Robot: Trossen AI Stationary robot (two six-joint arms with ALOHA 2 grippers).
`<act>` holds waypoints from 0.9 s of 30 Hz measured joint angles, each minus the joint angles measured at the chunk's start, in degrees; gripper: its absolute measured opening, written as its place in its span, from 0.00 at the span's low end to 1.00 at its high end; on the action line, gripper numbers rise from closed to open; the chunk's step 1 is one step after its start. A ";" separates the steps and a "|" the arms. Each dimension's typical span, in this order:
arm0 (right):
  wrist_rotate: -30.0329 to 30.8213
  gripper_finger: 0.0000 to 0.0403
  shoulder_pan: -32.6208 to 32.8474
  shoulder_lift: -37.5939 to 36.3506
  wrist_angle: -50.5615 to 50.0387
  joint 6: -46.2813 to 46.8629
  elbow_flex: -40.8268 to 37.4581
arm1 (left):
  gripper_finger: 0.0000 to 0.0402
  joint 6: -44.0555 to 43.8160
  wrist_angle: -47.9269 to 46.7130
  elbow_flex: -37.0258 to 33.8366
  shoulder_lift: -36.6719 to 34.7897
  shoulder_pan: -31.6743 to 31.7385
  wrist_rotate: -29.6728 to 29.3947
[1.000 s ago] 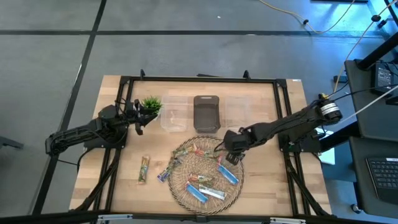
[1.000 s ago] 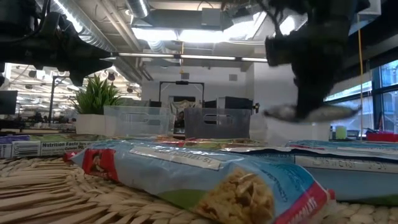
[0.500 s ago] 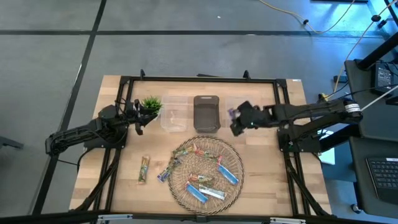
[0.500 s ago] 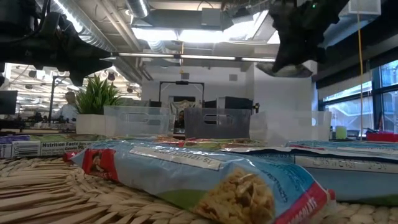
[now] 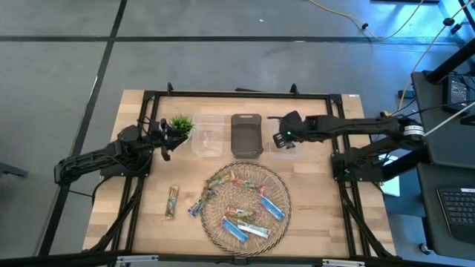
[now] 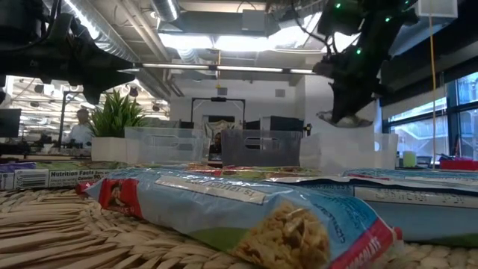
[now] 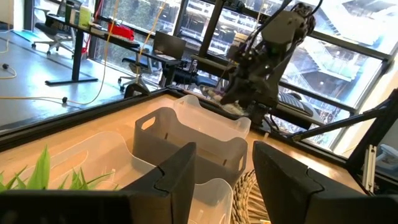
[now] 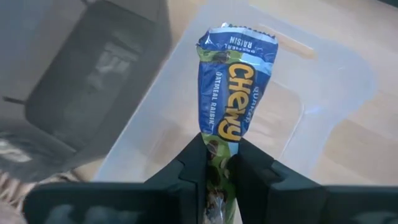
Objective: Pick and place Granola Bars by type
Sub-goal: Put the blue granola bar into the right transparent bin
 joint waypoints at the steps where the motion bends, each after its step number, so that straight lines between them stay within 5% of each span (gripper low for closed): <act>1: -0.03 0.17 -0.18 0.72 0.25 -0.01 0.00 | 0.37 0.00 0.01 0.00 0.00 0.00 0.00; 16: -4.42 0.17 -0.20 11.39 2.39 -0.43 -0.02 | 0.37 0.04 0.00 0.00 0.00 0.00 0.00; 27: -4.71 0.20 -0.20 12.15 2.55 -1.63 0.69 | 0.37 0.04 0.00 0.00 0.00 0.00 0.00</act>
